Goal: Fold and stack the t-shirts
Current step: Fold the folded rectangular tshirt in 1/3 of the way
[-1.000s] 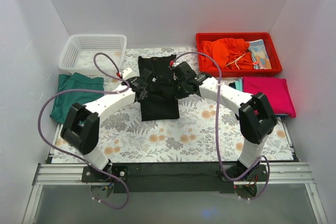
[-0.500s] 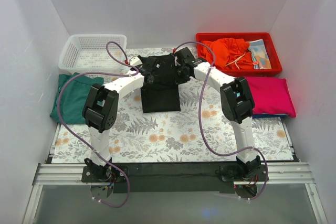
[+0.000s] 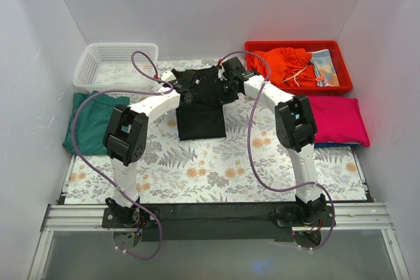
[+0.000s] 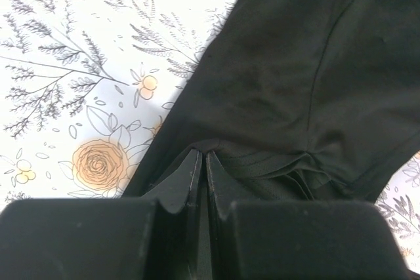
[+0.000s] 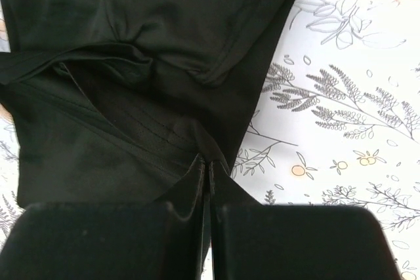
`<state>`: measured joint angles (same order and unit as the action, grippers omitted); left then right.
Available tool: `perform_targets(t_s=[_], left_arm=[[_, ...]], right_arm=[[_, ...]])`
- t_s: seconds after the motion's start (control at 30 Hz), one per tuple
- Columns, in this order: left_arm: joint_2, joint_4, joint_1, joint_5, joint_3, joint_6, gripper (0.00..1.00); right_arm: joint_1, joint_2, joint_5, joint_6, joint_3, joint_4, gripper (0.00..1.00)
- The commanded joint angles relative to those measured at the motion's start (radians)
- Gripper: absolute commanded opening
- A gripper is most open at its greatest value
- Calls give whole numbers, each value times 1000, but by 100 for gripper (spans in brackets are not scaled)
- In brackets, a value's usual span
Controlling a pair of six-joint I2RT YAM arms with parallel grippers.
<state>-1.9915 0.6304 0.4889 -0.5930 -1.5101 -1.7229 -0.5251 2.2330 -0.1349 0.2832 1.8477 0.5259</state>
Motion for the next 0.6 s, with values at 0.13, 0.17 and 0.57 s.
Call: perform_targets(t_s=[0.13, 0.17, 0.57], left_arm=[[42, 23, -12, -57, 45, -54, 0], [40, 20, -13, -53, 48, -50, 0], [118, -86, -16, -59, 47, 36, 66]], right_arm=[[10, 30, -22, -12, 79, 17, 1], [10, 42, -20, -9, 99, 19, 1], [60, 18, 50, -3, 196, 62, 46]])
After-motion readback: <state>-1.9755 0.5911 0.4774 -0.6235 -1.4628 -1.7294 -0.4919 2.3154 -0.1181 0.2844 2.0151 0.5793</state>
